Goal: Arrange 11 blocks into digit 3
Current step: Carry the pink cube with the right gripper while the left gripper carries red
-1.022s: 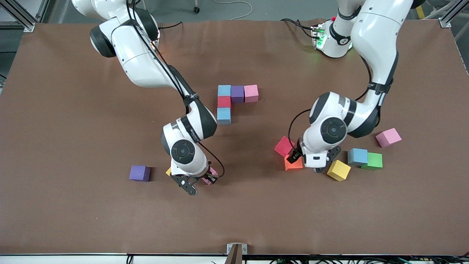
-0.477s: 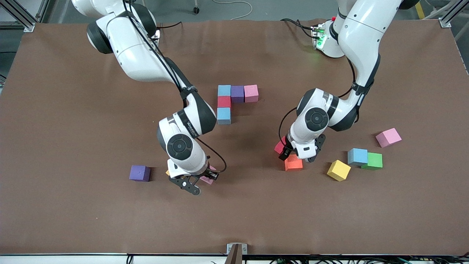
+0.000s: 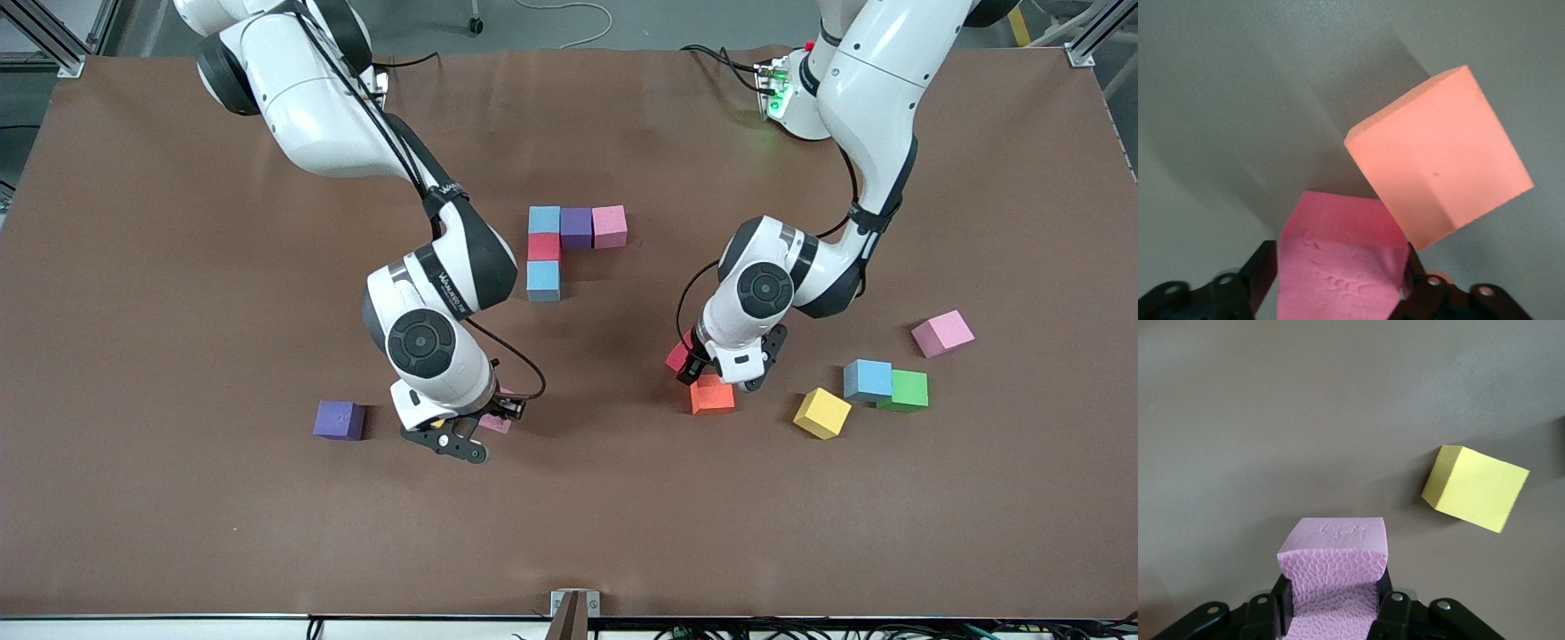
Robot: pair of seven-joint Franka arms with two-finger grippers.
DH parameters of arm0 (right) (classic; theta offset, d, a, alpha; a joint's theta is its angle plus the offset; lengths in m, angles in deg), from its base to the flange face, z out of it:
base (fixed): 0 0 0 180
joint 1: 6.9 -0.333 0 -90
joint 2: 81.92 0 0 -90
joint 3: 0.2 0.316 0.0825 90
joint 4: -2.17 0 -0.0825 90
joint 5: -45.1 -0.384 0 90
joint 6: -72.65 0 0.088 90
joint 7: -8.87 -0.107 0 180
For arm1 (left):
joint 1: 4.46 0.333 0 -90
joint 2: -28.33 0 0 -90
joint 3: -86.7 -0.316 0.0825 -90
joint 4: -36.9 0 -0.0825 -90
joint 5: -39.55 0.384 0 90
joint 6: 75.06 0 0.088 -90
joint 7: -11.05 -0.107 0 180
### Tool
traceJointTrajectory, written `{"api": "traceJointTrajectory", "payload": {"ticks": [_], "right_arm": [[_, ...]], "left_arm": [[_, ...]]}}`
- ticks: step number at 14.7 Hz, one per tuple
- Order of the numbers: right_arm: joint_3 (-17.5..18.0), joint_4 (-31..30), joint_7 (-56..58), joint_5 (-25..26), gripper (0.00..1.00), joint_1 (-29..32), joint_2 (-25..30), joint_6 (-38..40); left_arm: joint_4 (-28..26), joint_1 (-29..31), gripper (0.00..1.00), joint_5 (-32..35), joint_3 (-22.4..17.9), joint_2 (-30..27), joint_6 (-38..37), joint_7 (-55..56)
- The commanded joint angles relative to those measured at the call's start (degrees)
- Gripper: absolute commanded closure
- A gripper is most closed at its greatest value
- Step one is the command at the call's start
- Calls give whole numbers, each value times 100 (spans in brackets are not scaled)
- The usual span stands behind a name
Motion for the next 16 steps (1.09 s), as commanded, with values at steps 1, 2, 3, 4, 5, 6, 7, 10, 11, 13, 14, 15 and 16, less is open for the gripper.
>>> {"api": "traceJointTrajectory", "payload": {"ticks": [1,2,3,4,5,6,7,10,11,13,14,15,16], "right_arm": [[40,-169,569,13,95,25,208,95],[40,-178,937,14,87,17,226,130],[48,-239,1210,5,87,25,261,174],[57,-300,1457,-30,95,43,279,174],[57,-318,1624,-30,100,43,288,166],[49,-327,1765,-30,100,43,288,174],[49,-336,1915,-22,100,17,279,174],[57,-336,2048,-22,100,-36,279,174],[101,-336,2048,-30,100,-36,279,174],[136,-336,2057,-30,100,-27,279,157],[136,-336,2057,-30,100,-27,279,148],[136,-336,2057,-22,100,-27,279,139],[136,-345,2057,-22,100,-36,270,130]], "left_arm": [[-32,-12,27,7,12,-120,0,321],[-14,-30,29,7,12,-129,0,392],[-14,-74,32,7,12,-164,0,428],[-5,-83,35,7,12,-208,0,437],[3,-83,37,7,20,-252,0,472],[12,-92,42,7,21,-278,0,524],[38,-100,47,7,47,-305,0,603],[47,-109,49,7,135,-480,-139,867],[74,-109,49,7,143,-542,-279,876],[249,-92,49,7,231,-621,-674,876],[337,-92,50,7,240,-647,-815,876],[381,-100,50,7,240,-639,-878,885],[390,-100,50,-2,240,-648,-878,885]]}}
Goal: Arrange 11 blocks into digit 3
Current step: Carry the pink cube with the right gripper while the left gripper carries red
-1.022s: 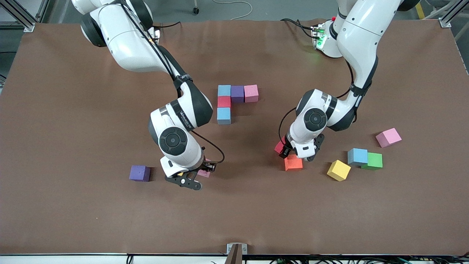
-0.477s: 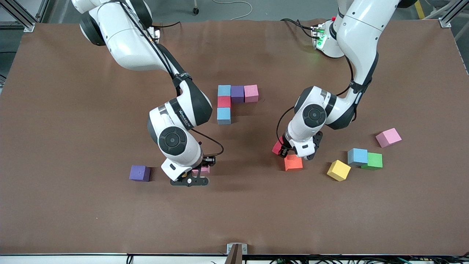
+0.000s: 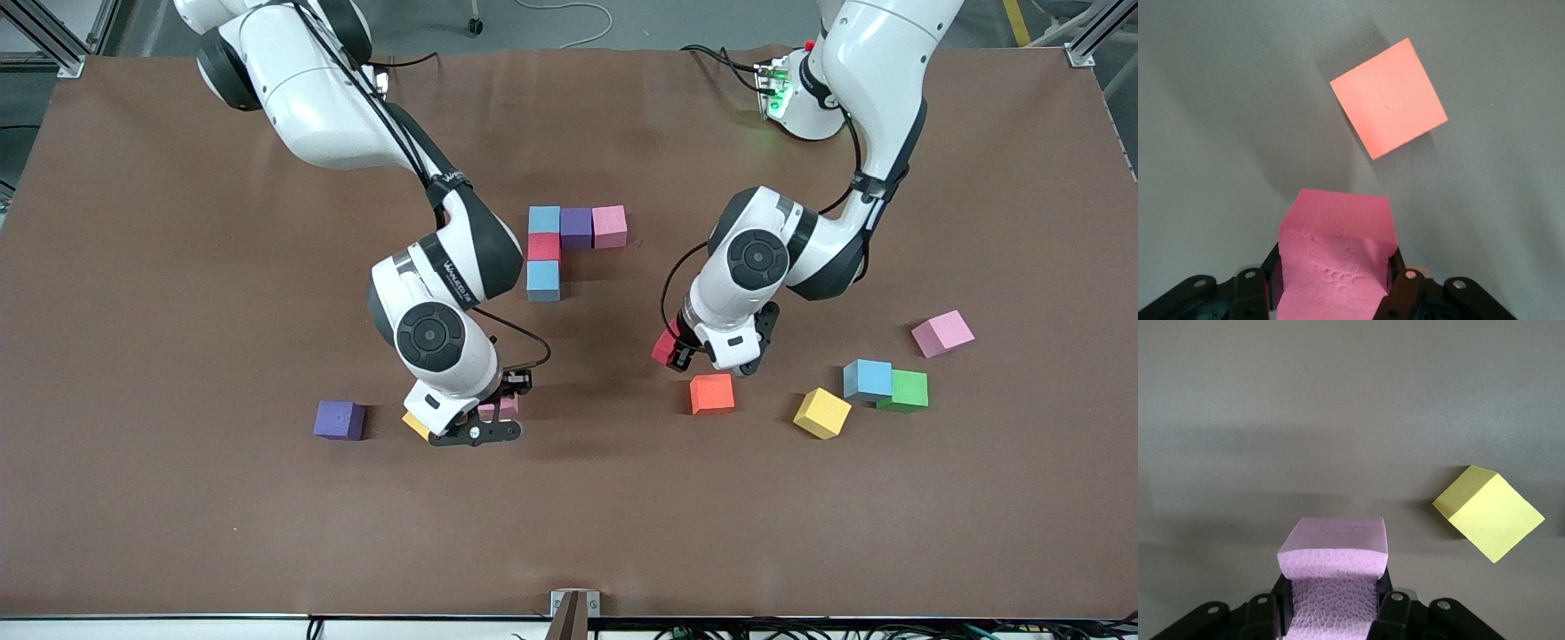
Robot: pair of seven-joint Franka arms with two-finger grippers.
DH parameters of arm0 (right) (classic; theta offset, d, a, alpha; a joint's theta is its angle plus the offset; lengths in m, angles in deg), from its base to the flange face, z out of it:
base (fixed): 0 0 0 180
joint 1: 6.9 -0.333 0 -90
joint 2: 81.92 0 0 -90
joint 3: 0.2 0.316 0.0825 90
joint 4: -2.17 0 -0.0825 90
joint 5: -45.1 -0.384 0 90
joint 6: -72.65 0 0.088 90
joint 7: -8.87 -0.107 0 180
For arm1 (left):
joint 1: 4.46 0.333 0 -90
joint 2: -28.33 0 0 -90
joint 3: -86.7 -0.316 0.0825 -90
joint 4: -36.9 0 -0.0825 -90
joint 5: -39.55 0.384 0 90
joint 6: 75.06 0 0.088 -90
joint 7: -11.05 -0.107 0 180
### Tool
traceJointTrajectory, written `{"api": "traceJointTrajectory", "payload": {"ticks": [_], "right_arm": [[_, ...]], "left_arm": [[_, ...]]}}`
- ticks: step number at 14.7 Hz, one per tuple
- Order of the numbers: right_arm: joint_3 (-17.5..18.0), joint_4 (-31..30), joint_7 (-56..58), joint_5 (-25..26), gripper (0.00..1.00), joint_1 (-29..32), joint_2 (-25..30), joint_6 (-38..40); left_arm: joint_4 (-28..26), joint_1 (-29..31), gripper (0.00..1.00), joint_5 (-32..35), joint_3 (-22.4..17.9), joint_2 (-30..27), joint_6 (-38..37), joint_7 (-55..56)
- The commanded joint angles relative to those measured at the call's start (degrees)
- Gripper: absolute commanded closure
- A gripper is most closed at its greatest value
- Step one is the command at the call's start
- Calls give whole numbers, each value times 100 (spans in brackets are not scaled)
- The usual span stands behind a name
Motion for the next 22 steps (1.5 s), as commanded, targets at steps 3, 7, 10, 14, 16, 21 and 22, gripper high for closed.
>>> {"api": "traceJointTrajectory", "payload": {"ticks": [3,7,10,14,16,21,22], "right_arm": [[49,-768,67,-27,100,-154,328,-448],[58,-2767,23,-228,100,-480,1266,-1578],[49,-4099,-204,-273,100,-760,1910,-2302],[40,-4417,-732,-265,100,-1033,2007,-2400],[40,-4540,-777,-265,100,-1051,2016,-2601],[31,-4664,-1066,-265,100,-1086,2008,-2830],[40,-4673,-1198,-265,100,-1121,2007,-2892]], "left_arm": [[81,-1,49,7,12,-55,-175,58],[133,-10,49,7,12,-37,-175,67],[125,-19,49,7,12,-11,-183,67],[116,-28,49,7,12,-11,-192,67],[116,-28,49,7,12,-2,-219,67],[116,-36,49,24,12,7,-219,67],[116,-36,49,33,12,7,-219,67]]}}
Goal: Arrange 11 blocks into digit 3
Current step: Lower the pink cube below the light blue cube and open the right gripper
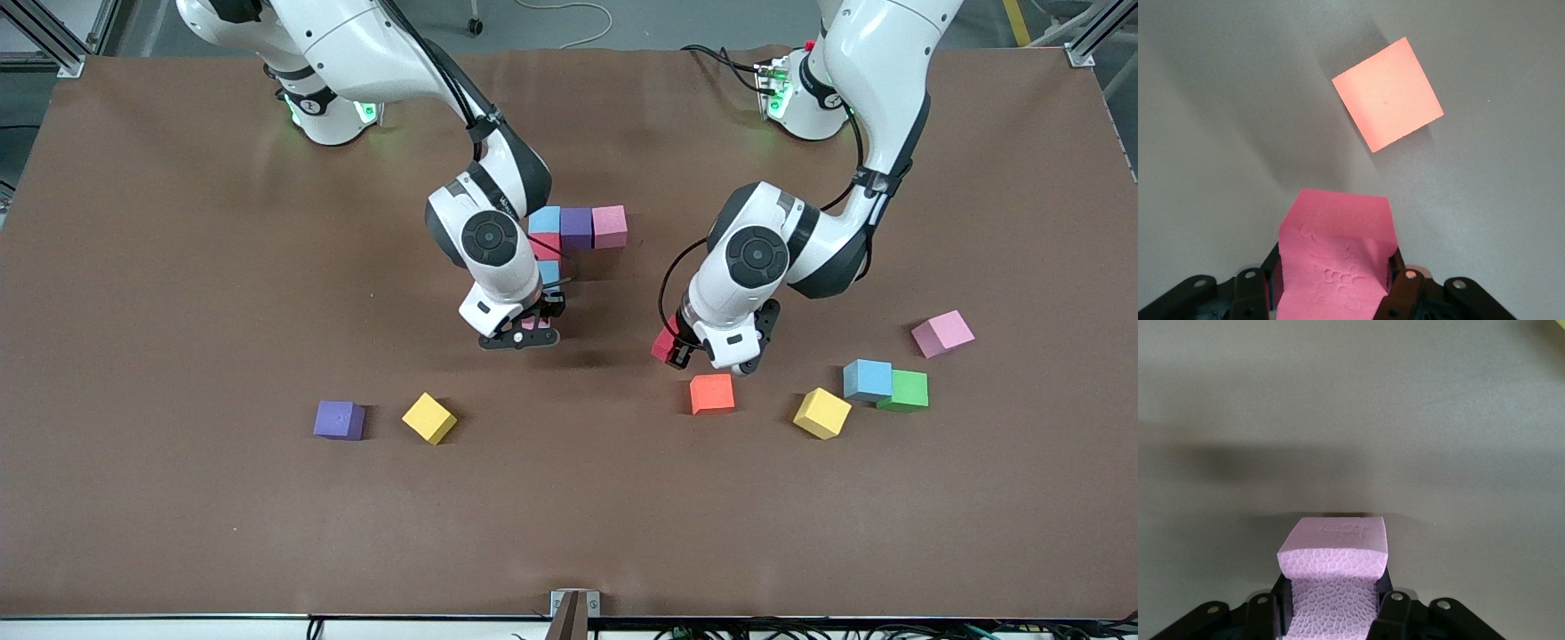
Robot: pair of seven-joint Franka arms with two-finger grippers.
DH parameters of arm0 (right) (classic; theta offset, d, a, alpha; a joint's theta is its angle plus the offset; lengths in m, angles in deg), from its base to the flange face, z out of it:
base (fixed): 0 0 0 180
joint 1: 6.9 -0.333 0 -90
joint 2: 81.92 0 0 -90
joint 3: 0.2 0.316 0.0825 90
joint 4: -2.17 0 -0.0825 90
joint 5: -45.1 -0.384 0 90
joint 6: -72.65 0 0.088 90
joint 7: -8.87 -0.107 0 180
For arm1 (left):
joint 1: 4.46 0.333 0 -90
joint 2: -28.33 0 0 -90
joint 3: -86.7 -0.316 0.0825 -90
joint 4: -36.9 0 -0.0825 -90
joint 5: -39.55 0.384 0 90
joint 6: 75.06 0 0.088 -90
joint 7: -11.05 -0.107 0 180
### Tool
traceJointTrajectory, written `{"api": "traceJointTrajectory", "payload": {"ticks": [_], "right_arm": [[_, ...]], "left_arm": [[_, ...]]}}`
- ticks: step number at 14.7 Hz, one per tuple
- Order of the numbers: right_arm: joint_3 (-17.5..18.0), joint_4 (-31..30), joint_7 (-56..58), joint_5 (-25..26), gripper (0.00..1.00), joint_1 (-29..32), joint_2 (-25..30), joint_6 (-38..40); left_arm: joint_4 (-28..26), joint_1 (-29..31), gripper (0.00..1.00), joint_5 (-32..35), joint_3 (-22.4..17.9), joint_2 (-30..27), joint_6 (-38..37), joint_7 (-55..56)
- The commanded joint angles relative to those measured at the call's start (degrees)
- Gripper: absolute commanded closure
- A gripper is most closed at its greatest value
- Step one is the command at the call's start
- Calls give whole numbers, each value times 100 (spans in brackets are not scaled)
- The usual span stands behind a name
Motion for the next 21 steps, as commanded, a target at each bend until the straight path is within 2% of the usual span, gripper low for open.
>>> {"api": "traceJointTrajectory", "payload": {"ticks": [1,21], "right_arm": [[-23,-285,-415,-55,100,-99,208,-232],[-23,-531,-689,-20,100,-248,181,-602]], "left_arm": [[60,-38,49,42,2,9,-95,66],[86,-38,49,77,-7,18,-95,48]]}}
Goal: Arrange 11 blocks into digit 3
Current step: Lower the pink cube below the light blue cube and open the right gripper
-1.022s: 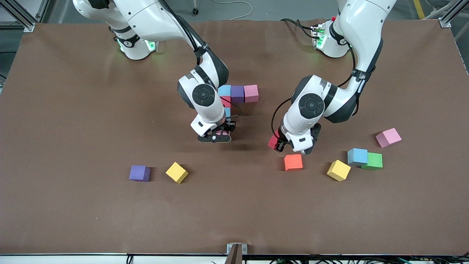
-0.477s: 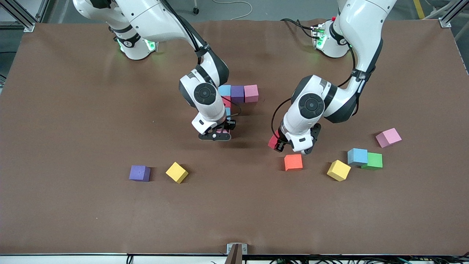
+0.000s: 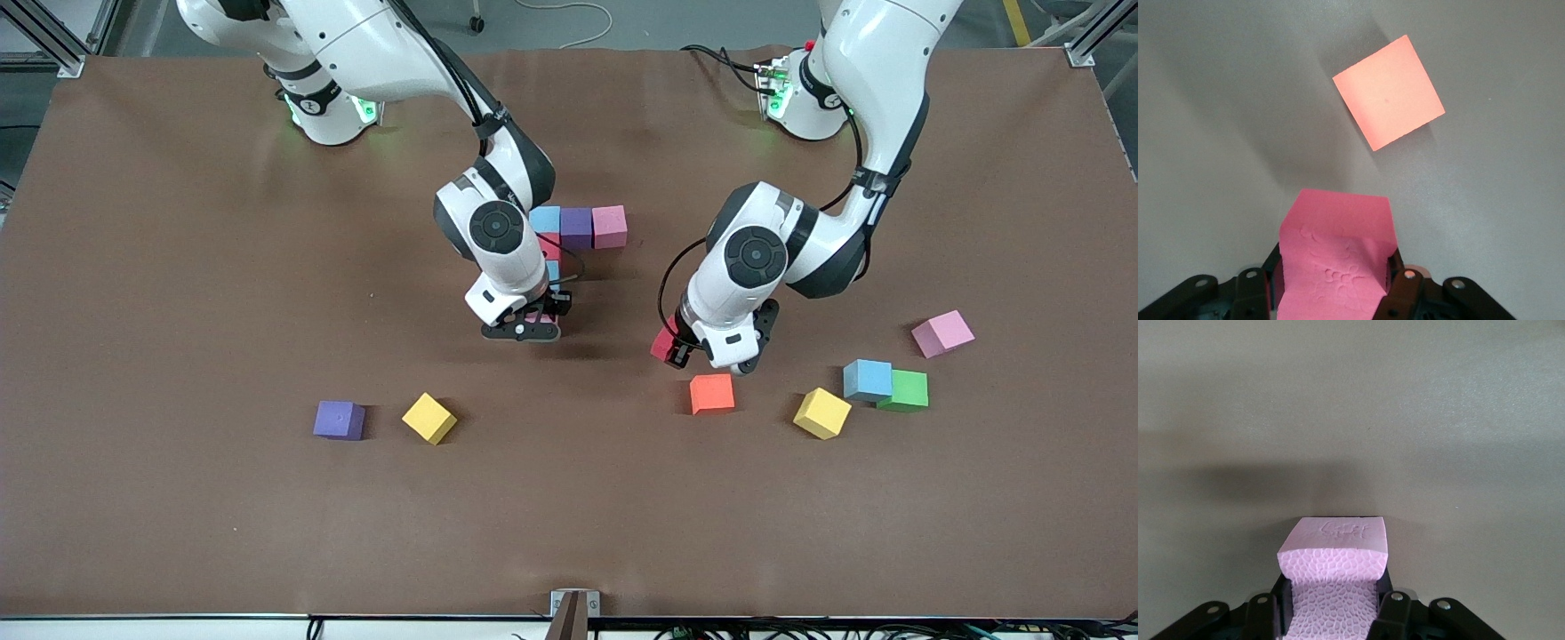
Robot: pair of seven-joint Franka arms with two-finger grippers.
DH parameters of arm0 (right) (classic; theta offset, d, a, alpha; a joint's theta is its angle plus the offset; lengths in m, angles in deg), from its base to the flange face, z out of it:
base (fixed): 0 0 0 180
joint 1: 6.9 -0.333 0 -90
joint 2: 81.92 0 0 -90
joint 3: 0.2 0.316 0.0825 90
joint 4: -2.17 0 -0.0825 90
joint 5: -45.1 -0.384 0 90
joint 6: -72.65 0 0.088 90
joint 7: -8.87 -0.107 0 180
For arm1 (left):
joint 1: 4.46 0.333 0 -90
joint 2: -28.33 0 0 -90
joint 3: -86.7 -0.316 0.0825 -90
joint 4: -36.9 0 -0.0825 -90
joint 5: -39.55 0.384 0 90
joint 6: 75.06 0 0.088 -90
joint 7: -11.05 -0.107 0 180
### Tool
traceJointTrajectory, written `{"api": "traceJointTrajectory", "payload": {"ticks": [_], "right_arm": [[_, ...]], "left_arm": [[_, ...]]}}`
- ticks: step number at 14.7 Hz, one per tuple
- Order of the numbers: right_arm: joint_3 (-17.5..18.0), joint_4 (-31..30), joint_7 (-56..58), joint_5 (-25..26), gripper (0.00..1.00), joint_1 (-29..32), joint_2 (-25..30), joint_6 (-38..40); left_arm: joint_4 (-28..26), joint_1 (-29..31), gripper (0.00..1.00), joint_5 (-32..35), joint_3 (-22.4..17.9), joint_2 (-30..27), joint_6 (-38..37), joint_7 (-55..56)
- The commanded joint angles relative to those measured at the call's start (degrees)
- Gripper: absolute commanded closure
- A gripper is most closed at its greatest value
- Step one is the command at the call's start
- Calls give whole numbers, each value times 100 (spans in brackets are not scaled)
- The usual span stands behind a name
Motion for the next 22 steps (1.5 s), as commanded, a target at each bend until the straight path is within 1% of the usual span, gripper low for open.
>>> {"api": "traceJointTrajectory", "payload": {"ticks": [1,18,22], "right_arm": [[-30,-231,-84,-20,100,-88,181,-92],[-56,-249,-75,-2,100,-158,137,-127],[-83,-240,-75,7,100,-158,58,-145]], "left_arm": [[95,-21,49,77,-8,13,-91,48],[235,-39,49,59,1,13,-91,75],[262,-39,49,51,1,13,-91,75]]}}
